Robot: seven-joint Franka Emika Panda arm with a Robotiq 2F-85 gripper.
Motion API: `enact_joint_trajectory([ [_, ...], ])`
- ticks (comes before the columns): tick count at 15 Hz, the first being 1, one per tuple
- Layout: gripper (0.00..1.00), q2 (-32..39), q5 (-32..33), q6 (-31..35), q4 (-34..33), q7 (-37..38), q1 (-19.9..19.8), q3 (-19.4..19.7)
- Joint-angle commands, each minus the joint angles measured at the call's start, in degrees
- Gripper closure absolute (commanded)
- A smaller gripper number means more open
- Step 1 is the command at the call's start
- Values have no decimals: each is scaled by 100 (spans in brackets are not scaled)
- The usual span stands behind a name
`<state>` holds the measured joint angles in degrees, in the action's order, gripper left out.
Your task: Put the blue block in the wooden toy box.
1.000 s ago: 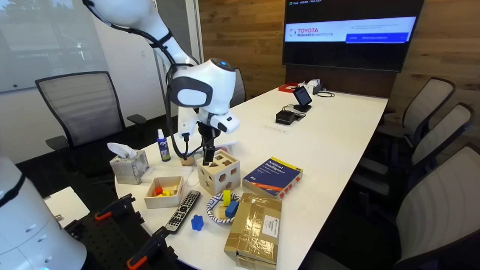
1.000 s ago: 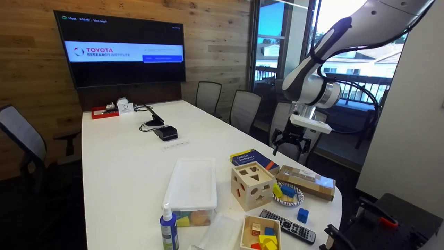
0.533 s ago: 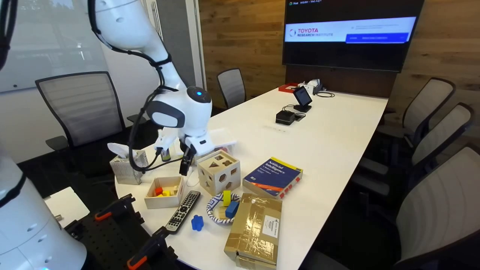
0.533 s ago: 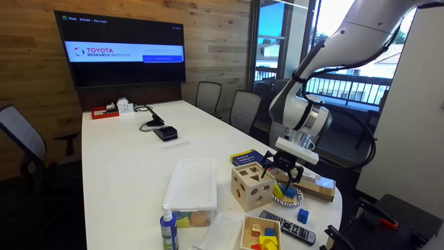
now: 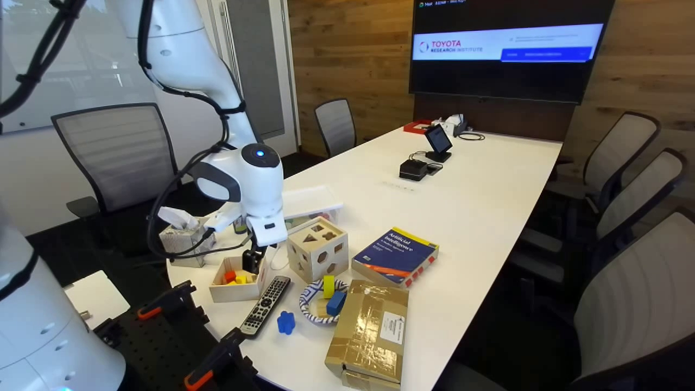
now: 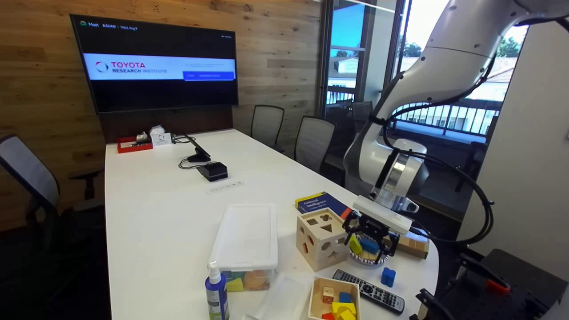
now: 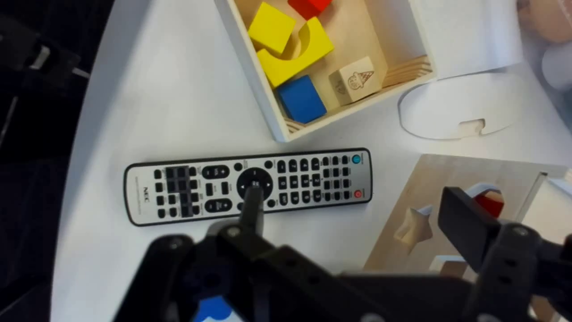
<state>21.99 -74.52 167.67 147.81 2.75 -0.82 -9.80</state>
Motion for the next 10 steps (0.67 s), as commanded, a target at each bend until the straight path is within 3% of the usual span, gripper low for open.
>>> enact_joint_trajectory([
  [1,0,-3,201,146,232,364,44,222],
  [10,0,486,2052,158,235,1133,261,1331],
])
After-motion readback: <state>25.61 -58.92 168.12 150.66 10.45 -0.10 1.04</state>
